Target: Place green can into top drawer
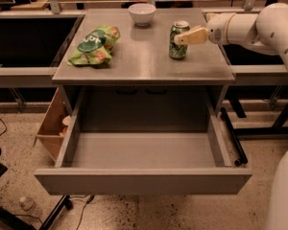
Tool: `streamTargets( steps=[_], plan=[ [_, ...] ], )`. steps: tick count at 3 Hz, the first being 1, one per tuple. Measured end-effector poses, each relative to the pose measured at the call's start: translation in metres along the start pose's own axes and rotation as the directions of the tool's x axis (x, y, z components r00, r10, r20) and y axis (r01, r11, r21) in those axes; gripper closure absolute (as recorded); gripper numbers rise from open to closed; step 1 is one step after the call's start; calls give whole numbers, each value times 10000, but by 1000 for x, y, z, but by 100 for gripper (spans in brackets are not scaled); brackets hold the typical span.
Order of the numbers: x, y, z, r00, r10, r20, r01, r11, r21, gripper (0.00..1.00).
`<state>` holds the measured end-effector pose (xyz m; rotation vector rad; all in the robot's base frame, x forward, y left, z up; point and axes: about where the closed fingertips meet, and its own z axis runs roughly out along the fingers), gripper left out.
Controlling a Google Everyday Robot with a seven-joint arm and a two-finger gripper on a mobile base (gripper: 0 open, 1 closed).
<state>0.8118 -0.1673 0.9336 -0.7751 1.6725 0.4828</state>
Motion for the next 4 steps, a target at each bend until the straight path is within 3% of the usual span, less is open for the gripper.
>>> streamTargets(
  steps=[2, 3, 4],
  plan=[
    [14, 1, 25, 9928, 536, 1075, -529, 9986, -91, 0],
    [10, 19, 44, 9905, 540, 1267, -457, 9967, -671, 0],
    [9, 35, 61, 9864, 549, 1547, -363, 9920, -1205, 18]
  ],
)
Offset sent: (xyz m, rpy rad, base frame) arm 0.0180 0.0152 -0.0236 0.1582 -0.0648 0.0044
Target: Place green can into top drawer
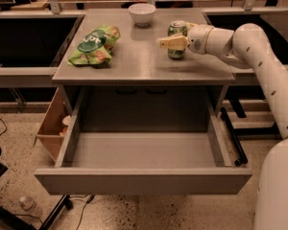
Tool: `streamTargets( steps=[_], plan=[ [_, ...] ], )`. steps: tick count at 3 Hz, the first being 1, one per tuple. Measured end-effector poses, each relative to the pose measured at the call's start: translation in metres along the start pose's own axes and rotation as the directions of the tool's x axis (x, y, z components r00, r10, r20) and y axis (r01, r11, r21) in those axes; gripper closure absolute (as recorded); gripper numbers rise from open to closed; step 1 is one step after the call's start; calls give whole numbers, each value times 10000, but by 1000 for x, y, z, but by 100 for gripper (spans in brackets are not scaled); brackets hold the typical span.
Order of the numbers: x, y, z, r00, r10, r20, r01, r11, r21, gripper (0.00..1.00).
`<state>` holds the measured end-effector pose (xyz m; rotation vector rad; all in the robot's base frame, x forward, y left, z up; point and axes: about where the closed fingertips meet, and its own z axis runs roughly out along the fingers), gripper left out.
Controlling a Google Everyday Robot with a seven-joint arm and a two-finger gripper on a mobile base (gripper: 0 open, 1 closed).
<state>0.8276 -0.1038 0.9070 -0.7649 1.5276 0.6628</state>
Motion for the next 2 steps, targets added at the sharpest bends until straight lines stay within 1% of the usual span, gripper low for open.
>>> streamTargets(
  steps=[1, 2],
  plan=[
    [0, 1, 1, 10000, -8, 19, 8, 10000, -42, 42],
    [0, 1, 1, 10000, -8, 19, 8, 10000, -43, 73]
  ],
)
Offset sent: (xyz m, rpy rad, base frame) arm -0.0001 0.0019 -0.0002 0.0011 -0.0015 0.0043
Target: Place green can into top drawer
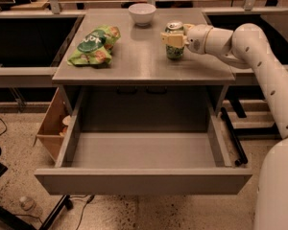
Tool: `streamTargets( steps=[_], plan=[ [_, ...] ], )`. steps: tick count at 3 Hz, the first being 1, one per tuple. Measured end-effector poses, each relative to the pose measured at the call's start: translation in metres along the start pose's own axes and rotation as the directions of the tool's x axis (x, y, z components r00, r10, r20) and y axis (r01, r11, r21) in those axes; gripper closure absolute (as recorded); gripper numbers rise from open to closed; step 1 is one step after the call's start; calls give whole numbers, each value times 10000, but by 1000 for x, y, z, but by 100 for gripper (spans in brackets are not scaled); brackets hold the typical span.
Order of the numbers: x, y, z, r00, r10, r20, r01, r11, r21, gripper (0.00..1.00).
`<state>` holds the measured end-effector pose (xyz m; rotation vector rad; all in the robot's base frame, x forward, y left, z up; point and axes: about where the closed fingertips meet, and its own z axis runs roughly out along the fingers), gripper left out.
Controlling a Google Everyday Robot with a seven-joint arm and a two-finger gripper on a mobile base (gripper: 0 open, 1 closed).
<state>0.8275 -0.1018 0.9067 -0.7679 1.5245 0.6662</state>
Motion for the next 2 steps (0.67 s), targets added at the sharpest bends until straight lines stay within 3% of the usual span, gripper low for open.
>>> streamTargets(
  steps=[1, 2],
  plan=[
    [0, 0, 0, 10000, 0, 0, 0, 10000, -1, 96],
    [-1, 1, 5, 10000, -6, 4, 6, 10000, -51, 100]
  ],
)
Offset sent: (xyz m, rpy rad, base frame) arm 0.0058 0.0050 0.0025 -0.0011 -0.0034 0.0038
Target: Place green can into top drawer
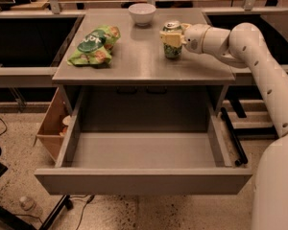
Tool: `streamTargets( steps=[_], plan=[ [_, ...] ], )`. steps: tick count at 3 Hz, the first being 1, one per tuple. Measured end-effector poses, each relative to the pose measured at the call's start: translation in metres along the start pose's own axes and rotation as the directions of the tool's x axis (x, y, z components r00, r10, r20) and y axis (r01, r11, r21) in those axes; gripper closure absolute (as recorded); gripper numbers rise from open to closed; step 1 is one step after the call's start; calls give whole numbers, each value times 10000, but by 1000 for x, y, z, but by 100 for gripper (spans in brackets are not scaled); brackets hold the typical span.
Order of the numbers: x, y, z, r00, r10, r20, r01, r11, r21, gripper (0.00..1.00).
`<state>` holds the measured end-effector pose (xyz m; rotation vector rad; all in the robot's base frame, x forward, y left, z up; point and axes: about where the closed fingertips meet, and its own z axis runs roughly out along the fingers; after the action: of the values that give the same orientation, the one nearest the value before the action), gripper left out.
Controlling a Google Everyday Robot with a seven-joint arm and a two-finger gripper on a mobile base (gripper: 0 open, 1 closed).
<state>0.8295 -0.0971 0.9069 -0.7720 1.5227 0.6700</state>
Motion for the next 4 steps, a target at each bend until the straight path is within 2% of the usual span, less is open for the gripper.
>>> streamTargets(
  steps=[1, 2, 3, 4],
  plan=[
    [-21, 7, 19, 9995, -319, 59, 321, 9991, -273, 100],
    [-49, 25, 25, 9966, -808, 150, 816, 9950, -581, 100],
    [-71, 42, 25, 9923, -1233, 139, 1240, 9891, -795, 100],
    [-103, 71, 3, 9839, -1785, 40, 1783, 9816, -684, 100]
  ],
)
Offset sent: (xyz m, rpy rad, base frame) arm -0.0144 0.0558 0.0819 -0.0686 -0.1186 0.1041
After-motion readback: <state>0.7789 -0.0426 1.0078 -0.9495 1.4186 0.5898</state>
